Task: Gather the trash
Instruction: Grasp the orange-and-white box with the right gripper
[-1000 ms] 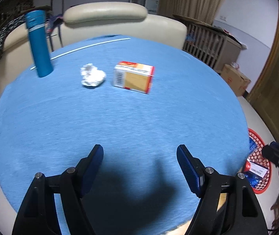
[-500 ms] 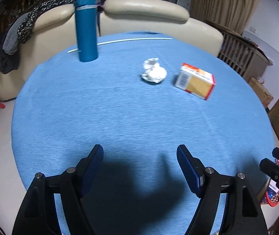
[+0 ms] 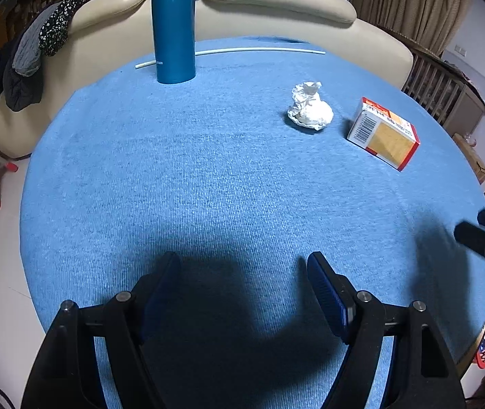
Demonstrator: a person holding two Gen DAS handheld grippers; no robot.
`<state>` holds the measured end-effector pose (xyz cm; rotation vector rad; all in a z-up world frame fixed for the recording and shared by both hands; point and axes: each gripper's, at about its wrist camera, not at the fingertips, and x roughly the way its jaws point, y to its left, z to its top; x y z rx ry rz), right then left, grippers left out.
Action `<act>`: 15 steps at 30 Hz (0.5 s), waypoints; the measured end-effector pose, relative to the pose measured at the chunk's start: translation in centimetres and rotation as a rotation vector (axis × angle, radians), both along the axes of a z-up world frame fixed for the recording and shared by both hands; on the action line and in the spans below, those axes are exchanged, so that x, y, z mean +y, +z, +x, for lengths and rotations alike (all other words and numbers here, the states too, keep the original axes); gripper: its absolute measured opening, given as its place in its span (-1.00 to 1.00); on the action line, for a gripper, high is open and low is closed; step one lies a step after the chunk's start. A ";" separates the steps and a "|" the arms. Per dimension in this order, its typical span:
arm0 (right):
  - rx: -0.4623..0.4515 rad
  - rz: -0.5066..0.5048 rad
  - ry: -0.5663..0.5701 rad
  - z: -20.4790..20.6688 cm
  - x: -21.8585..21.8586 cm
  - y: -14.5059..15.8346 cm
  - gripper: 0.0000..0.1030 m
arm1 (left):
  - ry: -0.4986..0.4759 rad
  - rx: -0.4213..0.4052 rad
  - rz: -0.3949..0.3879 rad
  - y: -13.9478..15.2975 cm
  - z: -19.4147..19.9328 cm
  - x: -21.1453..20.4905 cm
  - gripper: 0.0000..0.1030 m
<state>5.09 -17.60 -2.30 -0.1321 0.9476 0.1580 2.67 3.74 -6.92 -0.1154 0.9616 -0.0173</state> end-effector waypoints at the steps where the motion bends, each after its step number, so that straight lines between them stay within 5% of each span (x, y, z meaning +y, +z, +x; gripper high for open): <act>1: -0.003 -0.003 0.003 0.5 0.0 0.1 0.50 | 0.002 0.000 0.002 0.0 0.2 0.1 0.51; 10: -0.029 -0.010 0.179 7.2 1.7 2.0 0.50 | -0.018 -0.003 0.011 -0.2 1.3 0.1 0.59; 15: 0.016 -0.133 0.353 11.9 4.1 1.7 0.50 | -0.026 -0.002 0.020 -0.3 1.8 0.1 0.62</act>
